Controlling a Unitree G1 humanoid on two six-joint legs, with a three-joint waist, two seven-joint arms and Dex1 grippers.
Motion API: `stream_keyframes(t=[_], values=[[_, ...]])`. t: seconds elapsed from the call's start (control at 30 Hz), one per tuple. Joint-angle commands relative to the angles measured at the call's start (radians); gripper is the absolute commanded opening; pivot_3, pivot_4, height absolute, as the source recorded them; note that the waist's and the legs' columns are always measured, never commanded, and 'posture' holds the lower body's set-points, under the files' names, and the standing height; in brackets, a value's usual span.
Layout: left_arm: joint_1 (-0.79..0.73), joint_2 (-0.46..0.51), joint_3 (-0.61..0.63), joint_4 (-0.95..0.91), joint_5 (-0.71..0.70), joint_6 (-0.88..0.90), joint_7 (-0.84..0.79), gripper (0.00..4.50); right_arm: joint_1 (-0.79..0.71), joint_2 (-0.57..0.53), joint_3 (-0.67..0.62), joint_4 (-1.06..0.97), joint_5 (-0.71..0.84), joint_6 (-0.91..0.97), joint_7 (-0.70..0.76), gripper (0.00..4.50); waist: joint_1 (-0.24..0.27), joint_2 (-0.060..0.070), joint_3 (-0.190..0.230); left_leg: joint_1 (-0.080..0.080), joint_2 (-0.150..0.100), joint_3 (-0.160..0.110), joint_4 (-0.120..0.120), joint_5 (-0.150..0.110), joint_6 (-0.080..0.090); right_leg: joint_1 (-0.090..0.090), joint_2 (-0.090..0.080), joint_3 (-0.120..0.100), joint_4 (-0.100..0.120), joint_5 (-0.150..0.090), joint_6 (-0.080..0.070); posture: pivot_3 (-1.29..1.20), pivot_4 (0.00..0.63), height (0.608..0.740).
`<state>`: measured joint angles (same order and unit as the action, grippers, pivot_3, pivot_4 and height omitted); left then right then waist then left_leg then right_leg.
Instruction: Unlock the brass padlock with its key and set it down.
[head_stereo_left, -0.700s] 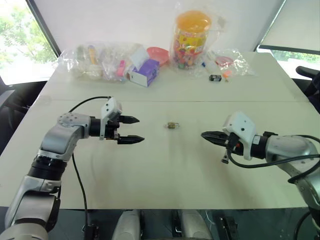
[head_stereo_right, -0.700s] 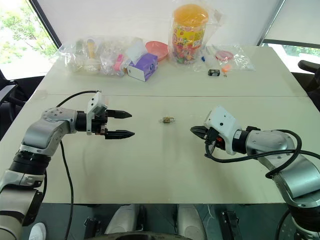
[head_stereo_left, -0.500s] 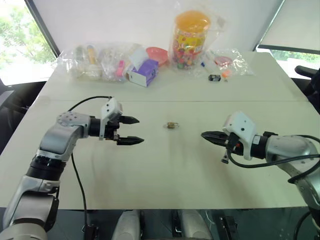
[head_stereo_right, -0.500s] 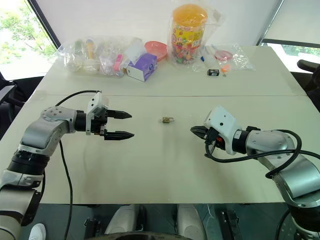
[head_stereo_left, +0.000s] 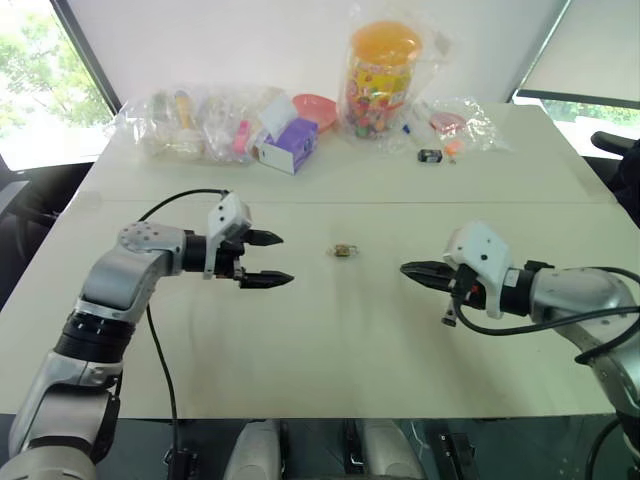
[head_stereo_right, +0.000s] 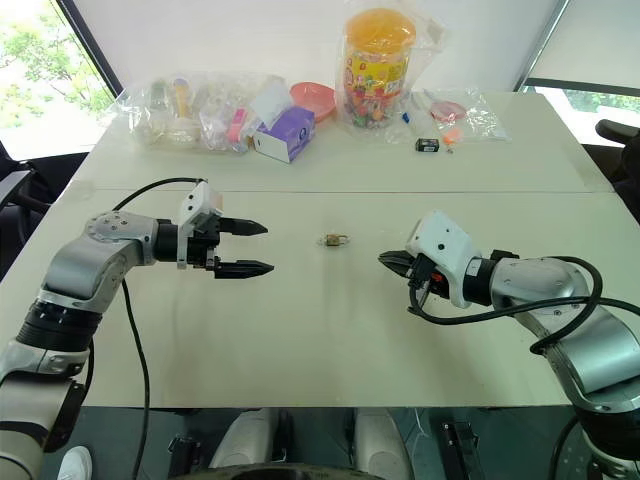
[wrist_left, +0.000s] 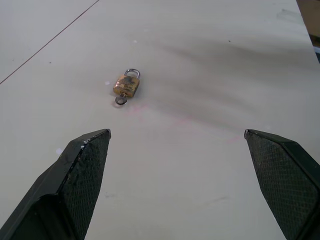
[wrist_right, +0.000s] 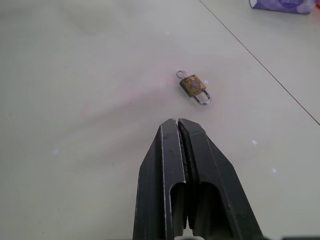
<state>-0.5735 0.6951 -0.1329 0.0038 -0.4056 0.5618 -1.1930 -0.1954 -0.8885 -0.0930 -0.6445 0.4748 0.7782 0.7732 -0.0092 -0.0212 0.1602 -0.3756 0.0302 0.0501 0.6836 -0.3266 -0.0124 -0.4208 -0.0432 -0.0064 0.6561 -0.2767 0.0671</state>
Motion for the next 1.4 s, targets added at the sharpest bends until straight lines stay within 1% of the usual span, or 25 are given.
stream_keyframes(t=[0.03,0.17,0.23,0.27,0.3,0.37,0.4,0.47,0.5,0.63,0.7,0.77,0.83,1.0,1.13,1.17,1.23,1.3,1.33,1.4], values=[[-0.019,0.003,0.028,-0.042,-0.017,0.012,0.011,4.48,-0.017,-0.014,0.001,-0.005,-0.010,-0.021,0.005,0.00,0.000,0.000,0.000,0.000,0.000,0.000,0.000,0.000,0.000,0.000,0.000,0.000,0.000,0.000,0.000,0.00,0.150,0.740],[-0.018,0.006,0.031,-0.057,-0.021,0.027,0.017,4.48,-0.043,-0.006,0.018,0.026,-0.017,-0.035,0.012,0.00,0.000,0.000,0.000,0.000,0.000,0.000,0.000,0.000,0.000,0.000,0.000,0.000,0.000,0.000,0.000,0.00,0.150,0.740],[-0.022,0.001,0.030,-0.062,-0.022,0.033,0.024,4.50,-0.074,0.004,0.040,0.064,-0.019,-0.044,0.025,0.57,-0.001,0.000,0.000,0.000,0.000,0.000,0.000,0.000,0.000,0.000,0.000,0.000,0.000,0.000,0.000,0.00,0.150,0.740],[-0.024,-0.001,0.028,-0.064,-0.023,0.035,0.026,4.50,-0.093,0.009,0.058,0.090,-0.027,-0.053,0.033,0.93,-0.001,0.000,0.000,0.000,0.000,0.000,0.000,0.000,0.000,0.000,0.000,0.000,0.000,0.000,0.000,0.00,0.150,0.740],[-0.025,-0.004,0.026,-0.066,-0.024,0.037,0.029,4.50,-0.116,0.013,0.080,0.120,-0.039,-0.066,0.044,1.40,-0.002,0.000,0.000,0.000,0.000,0.000,0.000,0.000,0.000,0.000,0.000,0.000,0.000,0.000,0.000,0.00,0.150,0.740],[-0.026,-0.010,0.022,-0.073,-0.028,0.042,0.036,4.50,-0.187,0.033,0.143,0.207,-0.081,-0.106,0.062,2.57,-0.002,0.000,0.000,0.000,0.000,0.000,0.000,0.000,0.000,0.000,0.000,0.000,0.000,0.000,0.000,0.00,0.150,0.740],[-0.027,-0.013,0.021,-0.077,-0.030,0.046,0.039,4.50,-0.233,0.049,0.180,0.261,-0.107,-0.132,0.073,2.98,-0.003,0.000,0.000,0.000,0.000,0.000,0.000,0.000,0.000,0.000,0.000,0.000,0.000,0.000,0.000,0.00,0.150,0.740],[-0.028,-0.018,0.019,-0.083,-0.033,0.050,0.045,4.50,-0.332,0.094,0.258,0.379,-0.149,-0.176,0.117,4.12,-0.005,0.000,0.000,0.000,0.000,0.001,0.000,0.000,0.000,-0.001,0.000,0.000,0.001,0.000,0.000,0.00,0.150,0.740],[-0.028,-0.020,0.018,-0.086,-0.033,0.051,0.048,4.50,-0.380,0.119,0.299,0.445,-0.173,-0.205,0.146,4.47,-0.004,0.000,0.000,0.000,0.000,0.001,0.000,0.000,0.000,-0.001,0.000,0.000,0.001,0.000,0.000,0.00,0.150,0.740],[-0.025,-0.022,0.022,-0.102,-0.035,0.059,0.058,4.50,-0.521,0.228,0.422,0.734,-0.272,-0.336,0.233,4.47,-0.005,0.000,0.000,0.000,0.000,0.001,0.000,0.000,0.000,-0.002,0.001,0.000,0.002,0.000,0.000,0.00,0.150,0.740],[-0.021,-0.022,0.027,-0.111,-0.037,0.064,0.063,4.50,-0.565,0.274,0.450,0.857,-0.307,-0.393,0.264,4.47,-0.003,0.000,0.000,0.000,0.000,0.002,0.000,0.000,0.000,-0.003,0.000,0.000,0.002,0.000,0.000,0.00,0.150,0.740],[0.002,-0.014,0.043,-0.140,-0.043,0.074,0.079,4.50,-0.644,0.366,0.481,1.079,-0.353,-0.473,0.283,4.47,-0.005,0.000,0.000,-0.001,0.000,0.002,0.000,0.000,0.000,-0.003,-0.001,0.000,0.002,0.000,0.000,0.00,0.150,0.740],[0.023,-0.006,0.057,-0.165,-0.048,0.083,0.092,4.50,-0.697,0.421,0.502,1.242,-0.402,-0.553,0.293,4.47,-0.008,0.000,0.000,-0.001,0.000,0.003,0.001,0.000,0.000,-0.003,-0.001,0.000,0.003,0.000,0.000,0.00,0.150,0.740],[0.062,0.012,0.081,-0.208,-0.060,0.098,0.114,4.50,-0.775,0.492,0.483,1.497,-0.455,-0.681,0.303,4.47,-0.010,0.001,0.000,0.000,0.000,0.003,0.000,0.002,-0.004,-0.004,-0.003,0.000,0.005,0.000,0.000,0.00,0.150,0.740],[0.070,0.016,0.089,-0.230,-0.069,0.113,0.134,4.50,-0.801,0.521,0.453,1.613,-0.467,-0.717,0.322,4.47,-0.010,0.001,0.000,0.001,0.000,0.003,0.001,0.002,-0.003,-0.004,-0.004,0.000,0.007,0.000,0.000,0.00,0.150,0.740],[0.071,0.016,0.089,-0.233,-0.069,0.114,0.137,4.50,-0.800,0.525,0.449,1.626,-0.473,-0.726,0.325,4.23,-0.010,0.001,0.000,0.001,0.000,0.003,0.001,0.002,-0.004,-0.004,-0.004,0.000,0.007,0.000,0.000,0.00,0.150,0.740],[0.072,0.014,0.085,-0.235,-0.069,0.113,0.143,4.50,-0.791,0.533,0.446,1.636,-0.484,-0.735,0.339,3.59,-0.010,0.001,0.000,0.001,0.000,0.003,0.001,0.002,-0.004,-0.004,-0.004,0.001,0.007,0.000,0.000,0.00,0.150,0.740],[0.065,0.011,0.080,-0.232,-0.070,0.113,0.145,4.50,-0.776,0.542,0.440,1.625,-0.487,-0.729,0.351,2.67,-0.010,0.001,0.000,0.001,0.000,0.003,0.001,0.002,-0.004,-0.004,-0.004,0.001,0.007,0.000,0.000,0.00,0.150,0.740],[0.061,0.009,0.077,-0.228,-0.070,0.111,0.145,4.50,-0.769,0.545,0.437,1.618,-0.490,-0.728,0.351,2.06,-0.010,0.001,0.000,0.001,0.000,0.003,0.001,0.002,-0.004,-0.004,-0.004,0.001,0.007,0.000,0.000,0.00,0.150,0.740],[0.052,0.007,0.072,-0.218,-0.069,0.108,0.142,4.50,-0.751,0.548,0.432,1.594,-0.496,-0.727,0.352,1.01,-0.010,0.001,0.000,0.001,0.000,0.003,0.001,0.002,-0.004,-0.004,-0.004,0.001,0.007,0.000,0.000,0.00,0.150,0.740]])
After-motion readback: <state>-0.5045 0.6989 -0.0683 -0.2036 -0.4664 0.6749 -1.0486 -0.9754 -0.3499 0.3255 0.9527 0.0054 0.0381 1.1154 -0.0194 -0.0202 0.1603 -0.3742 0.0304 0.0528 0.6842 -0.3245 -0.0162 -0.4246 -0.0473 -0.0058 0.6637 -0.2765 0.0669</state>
